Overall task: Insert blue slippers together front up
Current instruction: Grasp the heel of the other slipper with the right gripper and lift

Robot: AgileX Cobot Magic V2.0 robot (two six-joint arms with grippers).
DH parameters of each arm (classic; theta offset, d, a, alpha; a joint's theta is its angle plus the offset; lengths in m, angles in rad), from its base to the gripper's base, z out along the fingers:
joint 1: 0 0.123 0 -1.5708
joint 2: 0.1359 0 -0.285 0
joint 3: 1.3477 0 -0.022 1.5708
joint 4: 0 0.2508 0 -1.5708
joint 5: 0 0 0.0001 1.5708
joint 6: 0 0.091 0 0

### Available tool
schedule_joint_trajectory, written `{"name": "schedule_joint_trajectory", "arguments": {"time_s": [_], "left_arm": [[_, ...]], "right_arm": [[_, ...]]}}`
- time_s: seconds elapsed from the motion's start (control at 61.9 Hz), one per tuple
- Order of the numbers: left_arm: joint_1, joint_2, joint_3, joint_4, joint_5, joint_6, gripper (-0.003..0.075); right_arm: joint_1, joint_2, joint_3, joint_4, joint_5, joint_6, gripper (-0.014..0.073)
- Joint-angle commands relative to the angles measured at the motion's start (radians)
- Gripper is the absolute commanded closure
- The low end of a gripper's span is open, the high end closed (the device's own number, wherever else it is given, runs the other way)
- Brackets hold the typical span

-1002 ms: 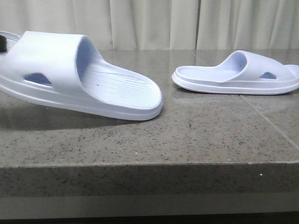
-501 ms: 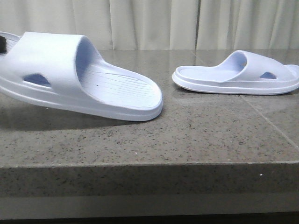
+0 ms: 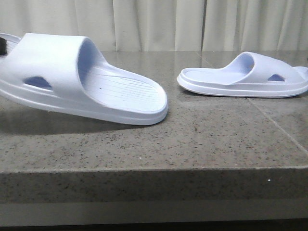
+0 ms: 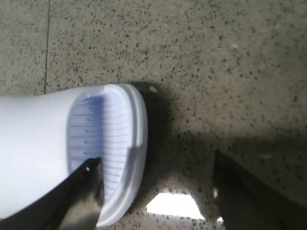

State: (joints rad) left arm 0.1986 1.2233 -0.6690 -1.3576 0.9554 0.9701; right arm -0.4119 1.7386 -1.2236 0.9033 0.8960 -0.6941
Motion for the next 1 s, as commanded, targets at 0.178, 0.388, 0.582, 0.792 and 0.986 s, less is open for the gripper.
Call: {"name": "schedule_joint_trajectory", "arguments": {"time_s": [0.178, 0.388, 0.582, 0.792, 0.986], "left_arm": [[-0.006, -0.025, -0.021, -0.066, 0.026, 0.004, 0.0741], [-0.006, -0.025, -0.021, -0.066, 0.026, 0.004, 0.0741], [-0.006, -0.025, -0.021, -0.066, 0.026, 0.004, 0.0741], [-0.006, -0.025, -0.021, -0.068, 0.026, 0.004, 0.0741], [-0.006, -0.025, -0.021, -0.077, 0.026, 0.004, 0.0741]], "right_arm": [[-0.004, 0.038, -0.071, 0.122, 0.063, -0.051, 0.0168], [0.046, 0.073, -0.071, 0.125, 0.082, -0.088, 0.0212], [0.076, 0.090, -0.071, 0.125, 0.080, -0.088, 0.0360], [0.076, 0.090, -0.071, 0.133, 0.081, -0.088, 0.0624], [0.063, 0.058, -0.091, 0.145, 0.137, -0.088, 0.0660]]}}
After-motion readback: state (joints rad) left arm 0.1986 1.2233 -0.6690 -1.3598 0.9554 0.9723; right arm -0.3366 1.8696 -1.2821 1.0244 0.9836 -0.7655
